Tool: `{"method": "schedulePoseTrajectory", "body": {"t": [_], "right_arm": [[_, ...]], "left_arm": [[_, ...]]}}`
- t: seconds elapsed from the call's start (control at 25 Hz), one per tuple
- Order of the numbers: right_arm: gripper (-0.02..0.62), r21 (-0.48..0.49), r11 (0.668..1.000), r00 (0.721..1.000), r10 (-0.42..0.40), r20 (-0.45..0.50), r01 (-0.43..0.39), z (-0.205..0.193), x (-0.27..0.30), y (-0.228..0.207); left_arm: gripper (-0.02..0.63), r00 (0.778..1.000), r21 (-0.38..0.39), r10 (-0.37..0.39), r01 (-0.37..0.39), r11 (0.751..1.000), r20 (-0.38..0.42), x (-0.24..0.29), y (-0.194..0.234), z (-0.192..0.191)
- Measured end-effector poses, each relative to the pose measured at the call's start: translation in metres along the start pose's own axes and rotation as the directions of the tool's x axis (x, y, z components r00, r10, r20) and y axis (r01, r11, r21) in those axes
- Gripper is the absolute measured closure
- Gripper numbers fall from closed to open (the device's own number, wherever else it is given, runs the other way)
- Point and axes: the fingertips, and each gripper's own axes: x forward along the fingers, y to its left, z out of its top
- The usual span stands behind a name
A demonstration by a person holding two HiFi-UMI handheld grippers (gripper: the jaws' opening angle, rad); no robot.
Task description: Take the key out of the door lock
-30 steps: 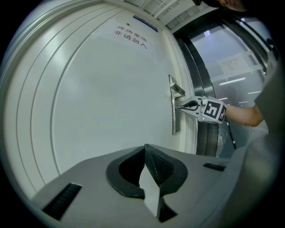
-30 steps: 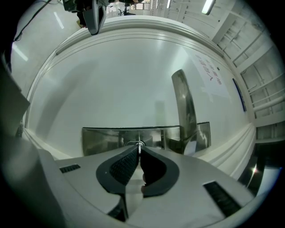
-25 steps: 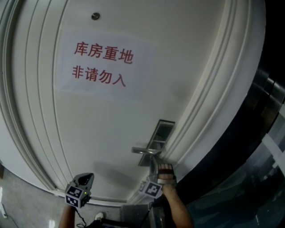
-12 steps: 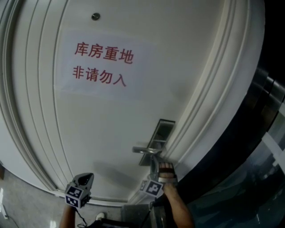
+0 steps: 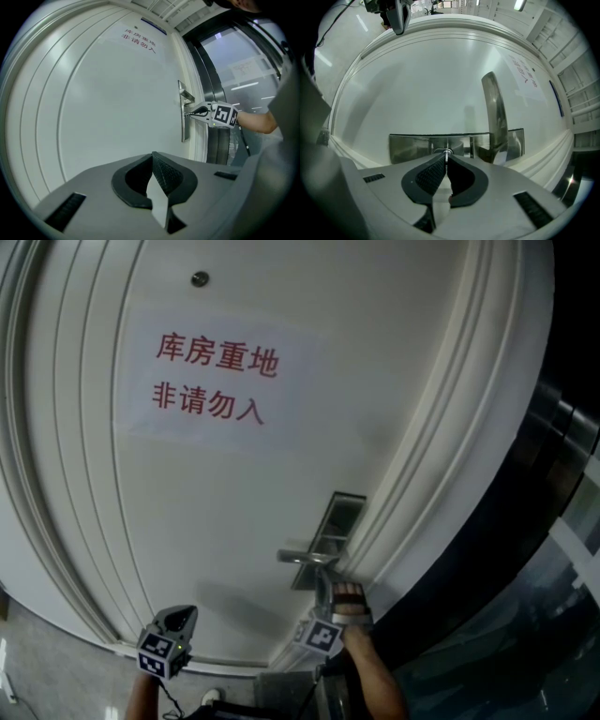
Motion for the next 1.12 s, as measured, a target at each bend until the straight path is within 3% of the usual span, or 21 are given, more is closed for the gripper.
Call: {"method": "schedulePoseTrajectory", "body": {"t": [0.56, 1.12], "right_arm": [[0.574, -0.033, 0.999, 1.000, -0.006, -0.003, 0.006, -0.0016, 0.0006, 0.0031], [0.574, 0.004, 1.000, 1.000, -0.007, 0.016, 0.007, -0.0015, -0.0041, 0.0033]], "left_arm": [[0.597, 1.000, 0.003, 0.012, -0.012, 1.000, -0.001, -0.0022, -0.0014, -0.0011], [0.597, 1.000, 0.036, 0.008, -0.008, 0.999, 0.005, -0.0059, -0.0098, 0.0064]]}}
